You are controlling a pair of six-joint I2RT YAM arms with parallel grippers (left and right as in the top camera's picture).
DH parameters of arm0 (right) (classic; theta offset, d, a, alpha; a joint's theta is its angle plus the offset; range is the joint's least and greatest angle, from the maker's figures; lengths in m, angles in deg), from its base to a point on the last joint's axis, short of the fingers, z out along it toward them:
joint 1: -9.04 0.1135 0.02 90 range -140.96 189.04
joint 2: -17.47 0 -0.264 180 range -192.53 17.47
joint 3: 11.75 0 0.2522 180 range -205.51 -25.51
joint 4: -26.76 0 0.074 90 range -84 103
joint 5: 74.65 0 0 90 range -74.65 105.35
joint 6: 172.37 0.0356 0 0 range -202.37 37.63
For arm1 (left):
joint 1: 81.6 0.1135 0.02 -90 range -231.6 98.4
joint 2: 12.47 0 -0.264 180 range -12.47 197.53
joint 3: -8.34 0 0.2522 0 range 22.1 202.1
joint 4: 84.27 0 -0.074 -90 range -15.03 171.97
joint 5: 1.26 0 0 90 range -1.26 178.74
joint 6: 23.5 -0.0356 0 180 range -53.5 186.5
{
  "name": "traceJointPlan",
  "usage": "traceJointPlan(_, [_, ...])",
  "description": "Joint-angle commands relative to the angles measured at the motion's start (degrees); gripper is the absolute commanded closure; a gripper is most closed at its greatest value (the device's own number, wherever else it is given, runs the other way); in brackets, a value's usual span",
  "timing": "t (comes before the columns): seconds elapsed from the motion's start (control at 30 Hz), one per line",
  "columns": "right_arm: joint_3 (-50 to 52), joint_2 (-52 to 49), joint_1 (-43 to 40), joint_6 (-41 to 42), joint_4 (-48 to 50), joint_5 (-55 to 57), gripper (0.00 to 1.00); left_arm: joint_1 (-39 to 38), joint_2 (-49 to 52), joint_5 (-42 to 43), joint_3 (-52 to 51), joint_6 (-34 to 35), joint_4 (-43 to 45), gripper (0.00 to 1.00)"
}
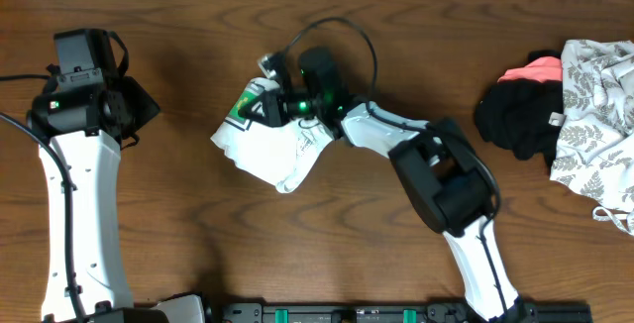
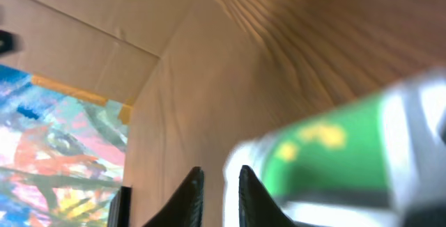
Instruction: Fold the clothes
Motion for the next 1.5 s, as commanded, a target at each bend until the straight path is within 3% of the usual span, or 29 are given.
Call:
traceJointPlan(0.0, [0.0, -4.5, 1.3, 3.2, -1.0, -0.9, 0.80, 0.3, -0.5, 0.6, 0.5, 0.5, -0.2, 0.37])
traceJointPlan(0.27, [-0.1, -7.1, 1.5, 4.9, -1.6, -2.3, 0.57, 0.3, -0.5, 0.7, 0.5, 0.5, -0.5, 0.36])
traceJointPlan(0.5, [-0.1, -5.0, 1.2, 9.1, 10.9, -11.5, 0.60, 0.2, -0.5, 0.7, 0.5, 0.0, -0.5, 0.36])
traceJointPlan(0.73, [-0.1, 4.5, 0.3, 8.1, 11.3, -11.9, 0.62, 0.2, -0.5, 0.6, 0.5, 0.0, -0.5, 0.36])
traceJointPlan(0.83, [-0.1, 6.8, 0.3, 8.1, 7.1, -11.8, 0.63, 0.2, -0.5, 0.6, 0.5, 0.0, -0.4, 0.36])
traceJointPlan(0.97, [-0.1, 7.3, 2.1, 7.3, -9.3, -10.0, 0.70, 0.2, -0.5, 0.6, 0.5, 0.0, -0.5, 0.36])
traceJointPlan(1.17, [0.0, 7.2, 4.7, -3.5, -34.4, 6.3, 0.71, 0.2, -0.5, 0.6, 0.5, 0.0, -0.5, 0.36])
traceJointPlan(1.3, [0.2, 7.2, 6.1, -8.2, -41.7, 14.4, 0.69, 0.2, -0.5, 0.6, 0.5, 0.0, -0.5, 0.36])
traceJointPlan(1.47, [1.3, 7.2, 6.5, -9.6, -44.2, 16.6, 0.67, 0.2, -0.5, 0.6, 0.5, 0.0, -0.5, 0.36])
